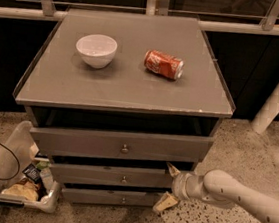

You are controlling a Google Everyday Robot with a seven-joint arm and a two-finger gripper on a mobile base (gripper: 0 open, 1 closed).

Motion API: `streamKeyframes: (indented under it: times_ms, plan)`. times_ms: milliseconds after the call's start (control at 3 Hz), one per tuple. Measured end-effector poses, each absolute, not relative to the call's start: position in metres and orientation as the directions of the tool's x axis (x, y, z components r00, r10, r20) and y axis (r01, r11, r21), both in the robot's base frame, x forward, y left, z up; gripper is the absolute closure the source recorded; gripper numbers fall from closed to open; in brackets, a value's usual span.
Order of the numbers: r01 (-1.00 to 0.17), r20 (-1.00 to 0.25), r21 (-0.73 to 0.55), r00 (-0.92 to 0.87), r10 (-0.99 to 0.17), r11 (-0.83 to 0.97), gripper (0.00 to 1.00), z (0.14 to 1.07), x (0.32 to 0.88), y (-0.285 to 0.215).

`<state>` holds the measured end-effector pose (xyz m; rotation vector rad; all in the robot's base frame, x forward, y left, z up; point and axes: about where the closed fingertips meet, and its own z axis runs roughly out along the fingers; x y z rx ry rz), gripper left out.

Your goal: Open middle drawer

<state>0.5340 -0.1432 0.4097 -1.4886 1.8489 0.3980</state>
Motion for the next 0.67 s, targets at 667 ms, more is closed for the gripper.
streamKeyframes:
  times_ms: [667]
  plan:
    - [-0.940, -0.699, -0.217, -0.038, -0.714, 0.262, 0.00, 0.4010, 0.5572, -0.1329]
